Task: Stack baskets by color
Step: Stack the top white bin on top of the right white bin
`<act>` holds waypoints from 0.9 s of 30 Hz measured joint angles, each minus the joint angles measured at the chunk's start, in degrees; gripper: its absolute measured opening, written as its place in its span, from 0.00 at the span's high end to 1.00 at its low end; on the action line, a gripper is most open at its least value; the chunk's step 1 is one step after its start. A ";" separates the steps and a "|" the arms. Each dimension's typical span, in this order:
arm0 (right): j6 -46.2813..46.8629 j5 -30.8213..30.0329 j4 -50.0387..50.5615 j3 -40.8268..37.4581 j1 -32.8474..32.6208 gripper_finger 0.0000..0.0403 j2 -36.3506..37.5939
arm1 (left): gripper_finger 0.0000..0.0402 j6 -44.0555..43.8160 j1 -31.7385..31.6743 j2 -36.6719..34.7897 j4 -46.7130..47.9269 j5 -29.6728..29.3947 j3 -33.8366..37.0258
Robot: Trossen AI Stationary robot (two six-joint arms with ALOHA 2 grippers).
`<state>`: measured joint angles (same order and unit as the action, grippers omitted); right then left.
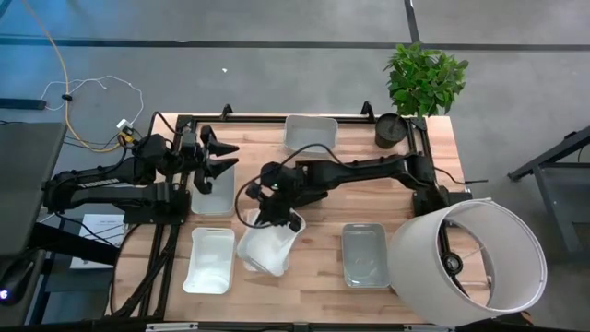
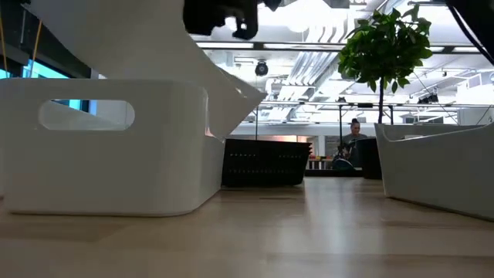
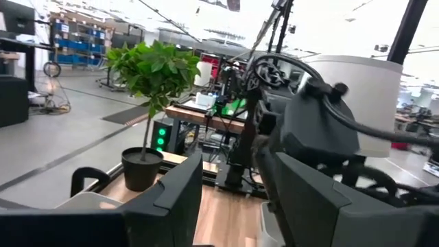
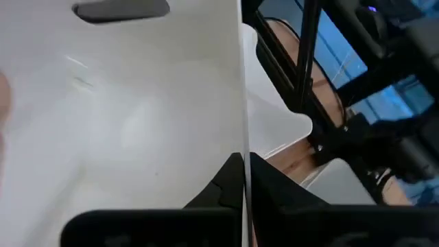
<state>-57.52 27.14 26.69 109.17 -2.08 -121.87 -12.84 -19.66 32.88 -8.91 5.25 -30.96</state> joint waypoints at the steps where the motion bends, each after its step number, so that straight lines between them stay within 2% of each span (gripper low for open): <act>1: -1.52 0.01 0.49 0.40 -0.12 1.00 -0.38 | 0.58 -0.01 0.00 0.00 -0.01 -0.30 0.00; 6: -7.17 -0.62 1.36 0.48 -0.62 1.00 -1.24 | 0.58 -0.01 -0.02 0.00 0.00 -0.87 0.00; 11: -12.86 -4.02 7.48 0.48 -1.23 1.00 -1.23 | 0.58 0.00 -0.02 0.00 0.00 -0.99 0.00; 15: -15.12 -4.21 11.18 0.55 -1.18 1.00 -1.14 | 0.58 -0.02 -0.02 0.00 0.00 -1.00 0.00; 21: -19.10 -6.03 11.64 0.56 -1.47 1.00 -0.46 | 0.58 -0.01 -0.02 0.00 -0.01 -1.48 0.00; 27: -22.35 -8.17 18.02 5.30 -2.05 1.00 -0.36 | 0.58 0.00 -0.02 0.00 0.00 -1.53 0.00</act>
<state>-79.87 18.97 44.70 114.47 -4.13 -122.23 -12.84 -19.68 32.88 -8.91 3.72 -30.96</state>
